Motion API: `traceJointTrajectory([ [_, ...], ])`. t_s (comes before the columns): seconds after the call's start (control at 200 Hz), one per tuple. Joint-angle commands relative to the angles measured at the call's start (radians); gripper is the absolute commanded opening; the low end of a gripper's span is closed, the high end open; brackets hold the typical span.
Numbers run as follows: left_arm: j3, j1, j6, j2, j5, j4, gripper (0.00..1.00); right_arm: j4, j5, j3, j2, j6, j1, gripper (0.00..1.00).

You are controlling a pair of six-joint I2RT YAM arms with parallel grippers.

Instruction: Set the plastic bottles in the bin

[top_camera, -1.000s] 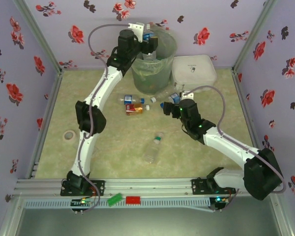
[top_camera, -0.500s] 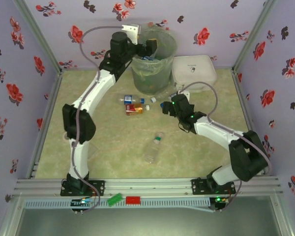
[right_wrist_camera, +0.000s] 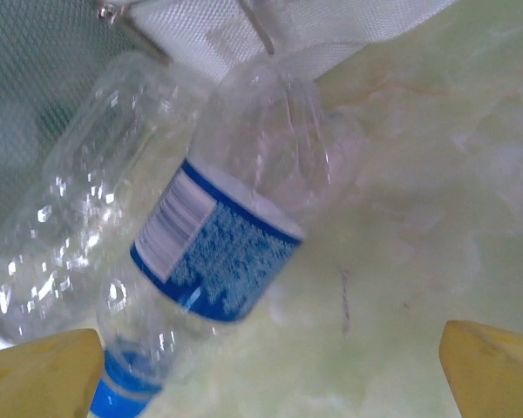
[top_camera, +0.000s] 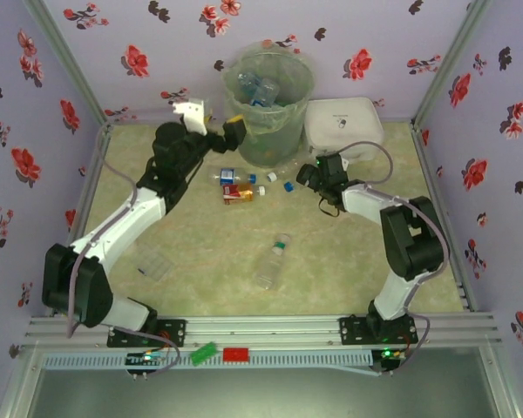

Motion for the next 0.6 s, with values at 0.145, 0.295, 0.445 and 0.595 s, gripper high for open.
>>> traceJointTrajectory([
  [0.145, -0.319, 0.011, -0.235, -0.091, -0.13, -0.008, 1.0, 0.151, -0.087, 0.068, 0.115, 0.161, -0.024, 1.0],
  [0.295, -0.415, 0.013, -0.298, -0.104, -0.145, -0.045, 1.0, 0.152, -0.095, 0.088, 0.166, 0.19, -0.026, 1.0],
  [0.445, -0.419, 0.018, -0.287, -0.105, -0.201, -0.071, 1.0, 0.14, -0.102, 0.099, 0.19, 0.209, -0.027, 1.0],
  [0.595, -0.408, 0.03, -0.291, -0.093, -0.236, -0.027, 1.0, 0.126, -0.09, 0.082, 0.192, 0.218, -0.028, 1.0],
])
